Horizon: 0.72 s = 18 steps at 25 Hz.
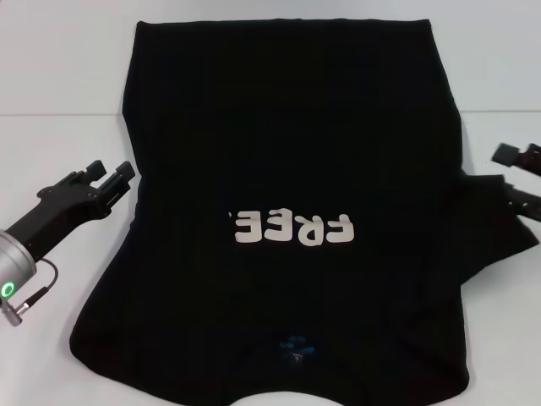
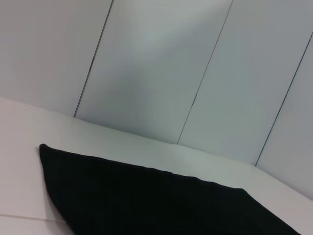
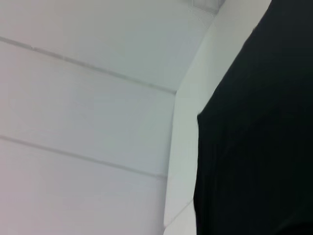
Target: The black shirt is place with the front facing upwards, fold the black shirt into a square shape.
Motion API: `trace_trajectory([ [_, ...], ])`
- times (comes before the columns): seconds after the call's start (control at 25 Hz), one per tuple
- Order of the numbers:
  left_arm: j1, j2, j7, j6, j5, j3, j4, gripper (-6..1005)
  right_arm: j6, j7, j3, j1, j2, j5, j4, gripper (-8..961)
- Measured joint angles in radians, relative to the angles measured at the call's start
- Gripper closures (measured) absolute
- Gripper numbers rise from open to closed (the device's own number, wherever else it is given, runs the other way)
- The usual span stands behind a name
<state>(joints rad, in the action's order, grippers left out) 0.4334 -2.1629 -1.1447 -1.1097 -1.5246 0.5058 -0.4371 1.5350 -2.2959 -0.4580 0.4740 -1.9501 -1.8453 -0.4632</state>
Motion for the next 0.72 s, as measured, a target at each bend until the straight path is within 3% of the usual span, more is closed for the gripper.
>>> trace_trajectory([
  [0.2,0.000,0.000,-0.001,-0.001,0.000,-0.002,0.000,459,0.002,0.020,0.050,-0.003,0.012,0.000,-0.012,145],
  [0.4,0.001,0.000,-0.001,0.000,0.000,-0.002,0.000,459,-0.048,0.025,0.030,0.063,0.013,-0.020,-0.024,144],
  [0.56,0.002,0.000,-0.001,0.005,0.000,-0.003,0.000,459,-0.129,0.019,-0.053,0.143,-0.003,-0.067,-0.014,144],
  [0.72,0.002,0.000,0.001,0.009,0.000,-0.003,0.000,459,-0.219,0.015,-0.136,0.201,-0.035,-0.129,-0.009,144],
])
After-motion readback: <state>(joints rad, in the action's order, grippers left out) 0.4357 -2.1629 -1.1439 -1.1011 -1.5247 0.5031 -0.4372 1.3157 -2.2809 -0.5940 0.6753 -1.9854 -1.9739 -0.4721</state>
